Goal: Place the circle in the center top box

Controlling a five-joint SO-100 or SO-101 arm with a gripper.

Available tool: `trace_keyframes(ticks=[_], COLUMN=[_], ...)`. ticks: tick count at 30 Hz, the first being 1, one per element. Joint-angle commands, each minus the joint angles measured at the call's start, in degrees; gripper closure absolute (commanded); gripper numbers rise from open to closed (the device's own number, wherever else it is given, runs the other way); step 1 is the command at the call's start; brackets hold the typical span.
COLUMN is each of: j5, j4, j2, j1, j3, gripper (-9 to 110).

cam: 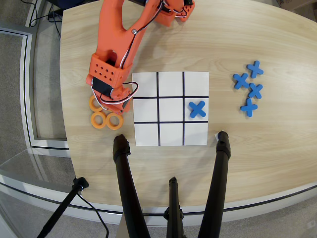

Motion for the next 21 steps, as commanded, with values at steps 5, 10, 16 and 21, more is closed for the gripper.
trace_keyframes(ticks=[5, 10, 16, 21], j5=[-0.4, -0.8, -1.2, -2.4], j4=[2.8, 4.8, 5.0, 10.2], j2=[0.0, 0.2, 1.5, 3.4], j1=[0.1, 0.4, 0.6, 0.9], j3=[-0.9, -0.4, 2.5, 3.6], gripper=[86, 86, 86, 86])
